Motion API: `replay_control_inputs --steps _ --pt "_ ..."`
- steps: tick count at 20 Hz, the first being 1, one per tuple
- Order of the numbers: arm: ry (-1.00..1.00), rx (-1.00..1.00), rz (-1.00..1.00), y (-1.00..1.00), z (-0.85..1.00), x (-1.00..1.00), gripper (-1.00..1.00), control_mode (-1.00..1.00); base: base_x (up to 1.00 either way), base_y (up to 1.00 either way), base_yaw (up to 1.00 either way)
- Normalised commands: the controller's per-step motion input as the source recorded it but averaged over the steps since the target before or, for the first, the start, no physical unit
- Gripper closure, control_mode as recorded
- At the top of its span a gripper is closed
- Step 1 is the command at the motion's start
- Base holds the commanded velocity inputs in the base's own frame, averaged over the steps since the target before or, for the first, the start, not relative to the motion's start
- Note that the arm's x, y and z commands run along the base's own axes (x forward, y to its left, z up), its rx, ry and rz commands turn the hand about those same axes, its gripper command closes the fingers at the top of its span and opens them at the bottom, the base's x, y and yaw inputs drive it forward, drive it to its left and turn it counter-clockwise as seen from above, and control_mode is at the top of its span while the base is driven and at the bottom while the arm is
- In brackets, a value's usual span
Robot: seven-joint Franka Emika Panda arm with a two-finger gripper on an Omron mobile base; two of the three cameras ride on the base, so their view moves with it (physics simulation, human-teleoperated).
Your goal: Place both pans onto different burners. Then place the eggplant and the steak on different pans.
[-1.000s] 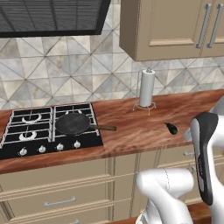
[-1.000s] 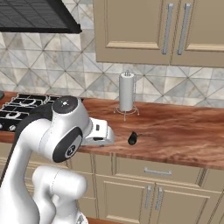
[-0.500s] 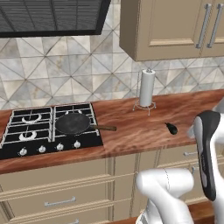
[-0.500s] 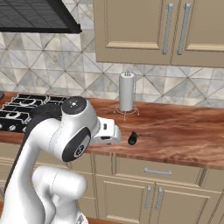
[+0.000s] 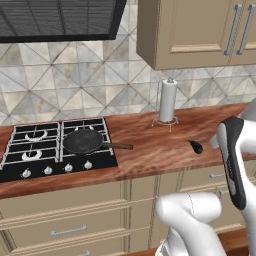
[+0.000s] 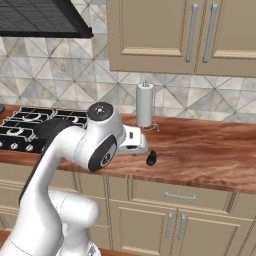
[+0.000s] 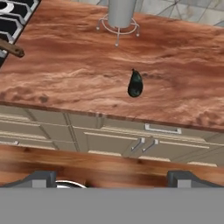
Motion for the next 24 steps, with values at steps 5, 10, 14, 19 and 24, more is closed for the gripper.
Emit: replay_control_inputs --steps 5,10,14,19,24 --pt "0.00 0.00 0.00 -0.09 -0.06 0.42 -1.00 -1.00 0.00 0.00 0.00" --pt "0.00 0.00 0.00 -0.07 -0.28 0.37 -1.00 -1.00 0.00 0.00 0.00" --pt "0.00 0.00 -0.01 -0.04 -0.43 0.32 -1.00 -1.00 0.00 0.00 0.00" --pt "0.00 0.00 -0.05 -0.10 -0.31 0.28 -1.00 -1.00 0.00 0.00 0.00" --pt "0.00 0.00 -0.06 -0.05 -0.21 0.34 -1.00 -1.00 0.00 0.00 0.00"
